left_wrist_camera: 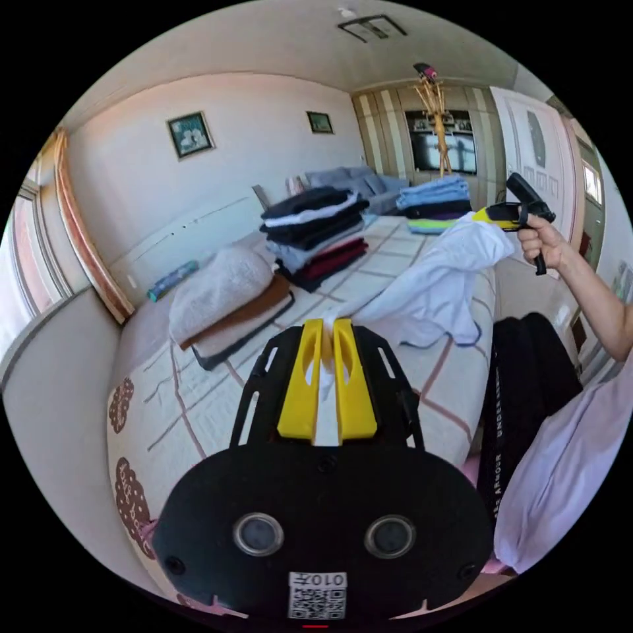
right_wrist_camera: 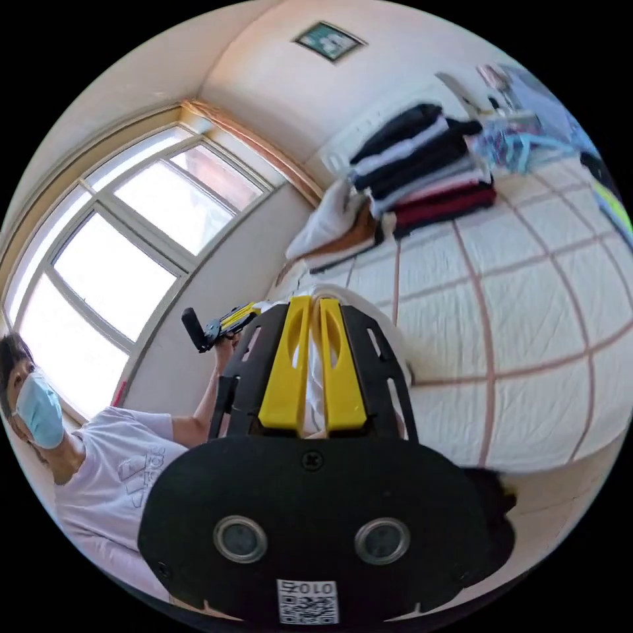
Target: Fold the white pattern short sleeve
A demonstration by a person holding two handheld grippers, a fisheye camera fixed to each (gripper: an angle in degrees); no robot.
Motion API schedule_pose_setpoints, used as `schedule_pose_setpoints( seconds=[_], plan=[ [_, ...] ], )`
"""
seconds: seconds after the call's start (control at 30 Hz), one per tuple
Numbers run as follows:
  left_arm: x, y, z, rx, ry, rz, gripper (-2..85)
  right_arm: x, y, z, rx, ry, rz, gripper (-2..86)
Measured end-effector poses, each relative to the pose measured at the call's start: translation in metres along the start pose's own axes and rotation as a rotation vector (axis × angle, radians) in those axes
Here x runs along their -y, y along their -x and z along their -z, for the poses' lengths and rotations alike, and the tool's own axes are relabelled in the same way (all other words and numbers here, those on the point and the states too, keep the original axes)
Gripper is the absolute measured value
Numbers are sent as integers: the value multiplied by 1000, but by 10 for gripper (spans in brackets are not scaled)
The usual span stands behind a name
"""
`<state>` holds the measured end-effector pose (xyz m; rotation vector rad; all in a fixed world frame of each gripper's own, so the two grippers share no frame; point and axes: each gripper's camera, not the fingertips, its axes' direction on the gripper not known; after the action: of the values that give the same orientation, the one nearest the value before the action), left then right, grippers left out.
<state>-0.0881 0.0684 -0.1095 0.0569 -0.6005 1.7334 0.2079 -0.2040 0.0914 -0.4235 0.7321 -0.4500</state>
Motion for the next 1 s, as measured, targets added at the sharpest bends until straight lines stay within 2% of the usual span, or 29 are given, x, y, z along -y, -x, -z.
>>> schedule_pose_setpoints(
  seconds=[0.13,0.23,0.27,0.33,0.4,0.43,0.53,0.63,0.77,0.93,1.0],
  plan=[
    [-2,-26,36,115,-76,-69,17,-7,58,17,-116,-83,234,45],
    [-40,-61,24,62,20,-137,25,-47,26,-10,-147,42,131,41],
    [-63,-75,5,-15,104,-126,29,-57,14,-19,-147,83,83,41],
    [-106,-97,-35,-126,258,-99,40,-103,-35,-59,-157,290,-119,45],
    [-165,-123,-83,-228,500,-67,65,-141,-56,-81,-214,395,-210,46],
    [-176,-125,-88,-241,524,-53,70,-161,-61,-86,-235,410,-241,47],
    [-197,-112,-76,-247,433,46,93,-189,-59,-74,-247,300,-299,49],
    [-185,-75,-81,-172,342,99,116,-189,-45,-58,-265,161,-284,54],
    [-146,-34,-142,-124,233,105,144,-178,-20,-60,-216,100,-221,56],
    [-131,-8,-266,-190,277,141,146,-191,21,-77,-174,46,-177,55],
    [-139,-1,-314,-218,374,206,131,-200,32,-78,-183,56,-173,55]
  ],
)
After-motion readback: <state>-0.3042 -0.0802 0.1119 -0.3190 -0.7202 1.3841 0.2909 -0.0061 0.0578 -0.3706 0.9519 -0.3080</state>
